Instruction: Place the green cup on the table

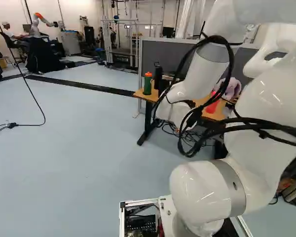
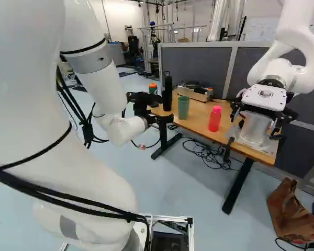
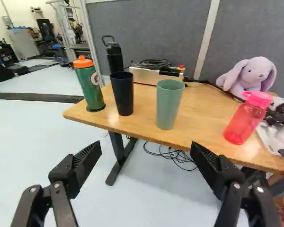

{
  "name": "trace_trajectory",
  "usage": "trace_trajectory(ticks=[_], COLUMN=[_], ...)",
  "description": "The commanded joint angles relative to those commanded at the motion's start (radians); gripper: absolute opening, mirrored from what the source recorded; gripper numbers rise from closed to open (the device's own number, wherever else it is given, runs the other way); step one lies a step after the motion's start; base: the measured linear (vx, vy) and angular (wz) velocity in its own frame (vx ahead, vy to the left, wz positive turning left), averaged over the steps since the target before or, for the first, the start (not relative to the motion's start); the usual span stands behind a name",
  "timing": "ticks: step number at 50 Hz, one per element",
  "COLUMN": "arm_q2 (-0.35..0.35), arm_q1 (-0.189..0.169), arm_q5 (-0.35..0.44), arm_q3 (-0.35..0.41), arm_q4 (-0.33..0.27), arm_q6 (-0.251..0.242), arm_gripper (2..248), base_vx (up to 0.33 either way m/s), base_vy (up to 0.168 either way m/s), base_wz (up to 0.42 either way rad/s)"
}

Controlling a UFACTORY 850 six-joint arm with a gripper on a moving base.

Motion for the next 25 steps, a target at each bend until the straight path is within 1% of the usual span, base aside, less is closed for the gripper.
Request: trace_trajectory(ticks=[16, 25], arm_q2=[0.091, 0.130], arm_q1=[0.007, 0.010], arm_q5=[-0.043, -0.062], arm_q3=[0.067, 0.096], arm_q4=[-0.111, -0.159], arm_q6=[0.032, 0.046], arm_gripper=[247, 247], base_vx=[0.000, 0.000], base_vy=[0.000, 0.000], base_wz=[0.000, 0.000])
